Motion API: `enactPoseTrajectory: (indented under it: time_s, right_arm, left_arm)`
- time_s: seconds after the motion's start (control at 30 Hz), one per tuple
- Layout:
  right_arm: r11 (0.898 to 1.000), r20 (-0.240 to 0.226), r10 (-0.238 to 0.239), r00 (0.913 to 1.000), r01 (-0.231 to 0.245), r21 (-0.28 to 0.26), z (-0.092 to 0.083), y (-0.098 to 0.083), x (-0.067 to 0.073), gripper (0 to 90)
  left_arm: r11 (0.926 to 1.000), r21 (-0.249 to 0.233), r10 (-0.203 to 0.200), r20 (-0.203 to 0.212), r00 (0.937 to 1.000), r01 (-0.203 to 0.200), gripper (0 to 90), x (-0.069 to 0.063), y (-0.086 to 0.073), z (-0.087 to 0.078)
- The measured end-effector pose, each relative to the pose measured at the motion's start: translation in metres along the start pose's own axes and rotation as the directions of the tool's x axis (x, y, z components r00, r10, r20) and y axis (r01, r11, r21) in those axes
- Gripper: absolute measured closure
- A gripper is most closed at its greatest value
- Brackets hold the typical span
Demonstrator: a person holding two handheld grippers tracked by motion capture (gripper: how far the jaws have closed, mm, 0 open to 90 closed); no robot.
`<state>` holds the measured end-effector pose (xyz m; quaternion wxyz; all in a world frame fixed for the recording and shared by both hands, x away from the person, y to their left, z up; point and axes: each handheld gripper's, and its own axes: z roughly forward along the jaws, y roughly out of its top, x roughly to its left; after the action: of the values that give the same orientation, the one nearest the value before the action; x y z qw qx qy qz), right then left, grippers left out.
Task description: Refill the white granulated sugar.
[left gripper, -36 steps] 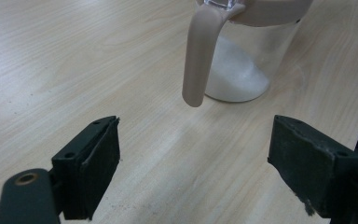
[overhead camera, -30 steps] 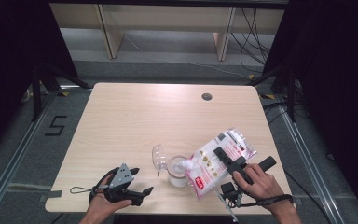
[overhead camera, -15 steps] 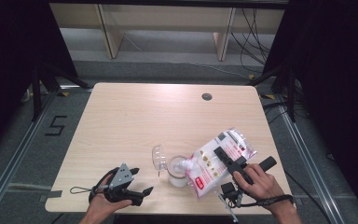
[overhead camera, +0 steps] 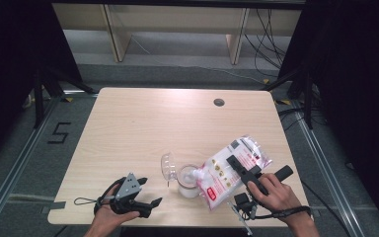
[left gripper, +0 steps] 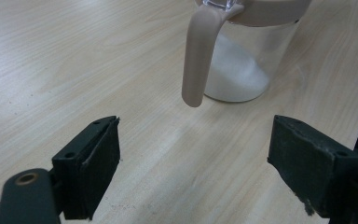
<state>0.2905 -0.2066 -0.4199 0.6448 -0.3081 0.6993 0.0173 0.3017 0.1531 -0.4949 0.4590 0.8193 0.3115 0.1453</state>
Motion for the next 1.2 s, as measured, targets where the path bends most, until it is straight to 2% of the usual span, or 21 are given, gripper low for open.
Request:
enactPoseTrajectory:
  time_s: [1.2]
  right_arm:
    - [1.000, 0.006, 0.010, 0.9999, -0.010, 0.001, -0.0010, -0.0013, -0.0005, 68.3]
  left_arm:
    - [1.0000, -0.001, -0.004, 0.004, 1.0000, 0.004, 16.3, -0.0001, 0.0003, -0.0003]
